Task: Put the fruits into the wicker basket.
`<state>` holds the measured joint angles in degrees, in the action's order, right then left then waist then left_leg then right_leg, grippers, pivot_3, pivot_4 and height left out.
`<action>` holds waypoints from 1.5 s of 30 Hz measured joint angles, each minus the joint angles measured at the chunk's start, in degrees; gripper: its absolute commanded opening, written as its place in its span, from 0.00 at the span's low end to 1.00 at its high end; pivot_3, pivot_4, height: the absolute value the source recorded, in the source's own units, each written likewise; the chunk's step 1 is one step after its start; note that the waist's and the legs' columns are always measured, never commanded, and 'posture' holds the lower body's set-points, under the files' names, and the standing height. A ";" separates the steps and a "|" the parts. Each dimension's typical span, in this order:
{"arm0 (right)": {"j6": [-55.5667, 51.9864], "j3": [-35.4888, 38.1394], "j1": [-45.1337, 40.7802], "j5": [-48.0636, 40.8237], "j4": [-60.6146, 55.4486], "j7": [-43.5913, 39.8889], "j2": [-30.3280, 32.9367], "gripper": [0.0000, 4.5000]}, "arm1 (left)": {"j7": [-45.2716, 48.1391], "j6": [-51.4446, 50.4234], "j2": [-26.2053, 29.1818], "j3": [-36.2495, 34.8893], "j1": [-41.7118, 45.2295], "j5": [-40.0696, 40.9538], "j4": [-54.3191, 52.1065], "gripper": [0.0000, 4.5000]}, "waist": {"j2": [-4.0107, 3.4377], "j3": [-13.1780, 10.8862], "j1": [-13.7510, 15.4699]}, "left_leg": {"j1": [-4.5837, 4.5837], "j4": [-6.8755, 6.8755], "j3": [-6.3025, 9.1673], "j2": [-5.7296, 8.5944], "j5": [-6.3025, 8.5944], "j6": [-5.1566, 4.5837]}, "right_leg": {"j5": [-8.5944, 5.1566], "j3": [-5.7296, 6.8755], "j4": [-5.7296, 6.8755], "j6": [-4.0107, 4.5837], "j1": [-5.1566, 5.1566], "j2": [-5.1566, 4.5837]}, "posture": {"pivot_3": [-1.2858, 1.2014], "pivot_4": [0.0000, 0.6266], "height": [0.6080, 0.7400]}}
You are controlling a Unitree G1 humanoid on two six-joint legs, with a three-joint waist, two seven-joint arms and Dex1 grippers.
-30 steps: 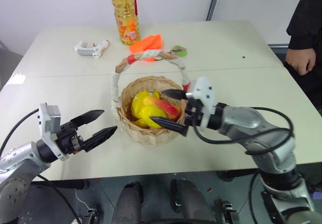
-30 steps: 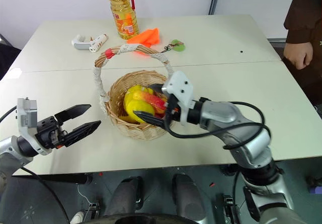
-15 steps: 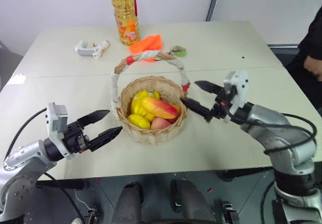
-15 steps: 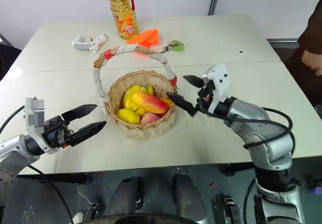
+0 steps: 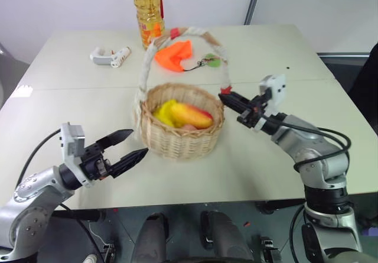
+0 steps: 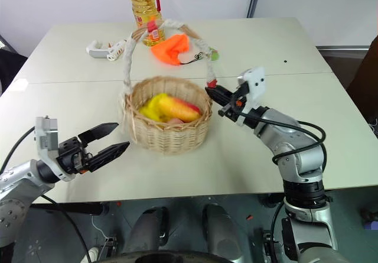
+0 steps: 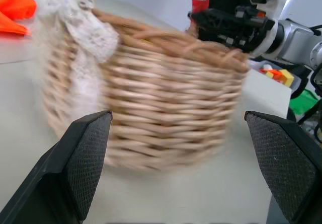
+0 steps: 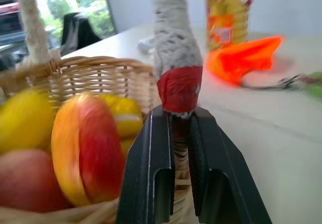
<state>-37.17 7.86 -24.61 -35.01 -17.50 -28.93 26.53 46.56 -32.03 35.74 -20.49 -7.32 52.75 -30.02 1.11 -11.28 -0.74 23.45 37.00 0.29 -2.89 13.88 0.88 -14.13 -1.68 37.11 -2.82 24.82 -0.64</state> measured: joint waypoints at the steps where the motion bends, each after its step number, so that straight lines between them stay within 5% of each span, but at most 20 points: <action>1: 0.05 1.94 -0.02 0.16 0.16 0.82 1.00 0.01 | -0.48 0.02 -0.05 0.84 1.14 -0.05 -0.10 1.00 | 0.00 0.00 0.09 | 0.00 0.01 0.00 0.02 0.00 0.00 | 0.00 0.00 -0.01 0.00 -0.02 -0.01 | 0.52 0.24 1.00; 16: 13.55 16.55 -0.21 12.03 20.01 12.25 6.10 0.01 | -2.88 0.53 -9.81 19.79 20.70 -5.58 0.60 1.00 | -0.04 0.01 -0.49 | -0.10 -0.02 -0.04 0.05 -0.01 -0.03 | 0.12 -0.17 0.10 -0.22 -0.04 0.10 | 0.52 0.24 1.00; 24: 15.13 18.14 2.29 12.20 19.18 12.57 6.10 0.87 | -1.67 1.42 -9.58 20.81 20.64 -7.25 2.06 1.00 | -0.09 0.02 -0.27 | -0.10 0.00 -0.04 0.06 -0.01 -0.03 | 0.10 -0.17 0.11 -0.23 -0.07 0.10 | 0.52 0.24 1.00; 34: 15.68 23.63 19.03 5.10 11.72 -0.67 7.72 0.87 | -4.62 2.80 -1.41 9.33 7.18 -13.40 7.64 1.00 | -0.12 0.04 -0.64 | -0.20 -0.02 -0.08 0.03 0.00 -0.04 | -0.15 -0.21 0.12 -0.28 -0.09 0.09 | 0.52 0.24 1.00; 39: 14.43 15.56 23.58 2.12 3.20 -12.04 9.67 0.87 | -5.98 6.72 -0.88 4.97 2.24 -18.00 10.87 1.00 | -0.13 0.04 -0.54 | -0.33 -0.03 -0.07 0.00 0.01 -0.03 | -0.16 -0.21 0.11 -0.24 -0.19 0.07 | 0.52 0.24 1.00; 45: 15.10 5.86 21.65 3.96 2.53 -16.15 9.15 0.87 | -8.35 8.82 -2.28 2.84 -0.04 -20.24 11.91 1.00 | -0.11 0.04 0.04 | -0.18 0.01 -0.09 0.06 0.01 -0.02 | -0.15 -0.20 -0.02 -0.23 -0.18 -0.04 | 0.52 0.24 1.00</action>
<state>-22.07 13.73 -2.96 -31.04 -14.97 -45.08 35.68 38.21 -23.21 33.46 -17.65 -7.36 32.50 -18.11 1.00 -11.24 -0.70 23.26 37.01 0.19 -2.84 13.89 0.86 -14.28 -1.88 37.08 -3.05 24.64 -0.69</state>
